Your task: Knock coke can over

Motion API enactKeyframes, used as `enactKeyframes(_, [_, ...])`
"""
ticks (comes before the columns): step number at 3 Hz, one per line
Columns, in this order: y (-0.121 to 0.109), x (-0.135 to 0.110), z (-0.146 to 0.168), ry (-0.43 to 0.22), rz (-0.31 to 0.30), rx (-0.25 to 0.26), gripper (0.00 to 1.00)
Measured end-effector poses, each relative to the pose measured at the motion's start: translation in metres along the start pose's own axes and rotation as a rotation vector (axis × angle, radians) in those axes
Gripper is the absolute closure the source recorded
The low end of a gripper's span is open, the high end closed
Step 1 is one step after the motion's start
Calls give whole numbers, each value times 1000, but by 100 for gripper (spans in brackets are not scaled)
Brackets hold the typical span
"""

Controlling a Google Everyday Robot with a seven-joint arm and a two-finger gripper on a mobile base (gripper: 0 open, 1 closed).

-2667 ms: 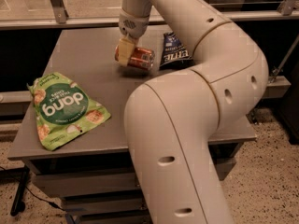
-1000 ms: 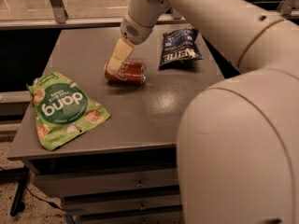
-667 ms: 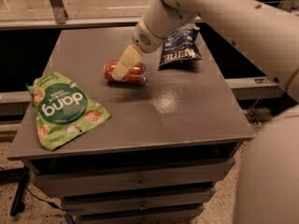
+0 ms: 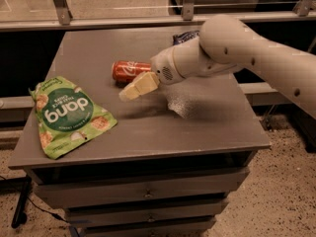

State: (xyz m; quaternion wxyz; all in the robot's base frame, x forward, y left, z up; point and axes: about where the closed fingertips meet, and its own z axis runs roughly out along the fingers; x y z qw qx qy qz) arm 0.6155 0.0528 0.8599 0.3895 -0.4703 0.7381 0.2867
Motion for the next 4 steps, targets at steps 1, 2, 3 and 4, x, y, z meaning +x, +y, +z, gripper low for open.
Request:
enactKeyframes(1, [-42,-8,-29,-208,11,128,0])
enactKeyframes(2, [-79,-15,-57,-342,-2,245,0])
enactKeyframes(3, [-98,-17,-73,-415,-7,306,0])
enactKeyframes(4, [-98,-18,-73,-420,-12,309,0])
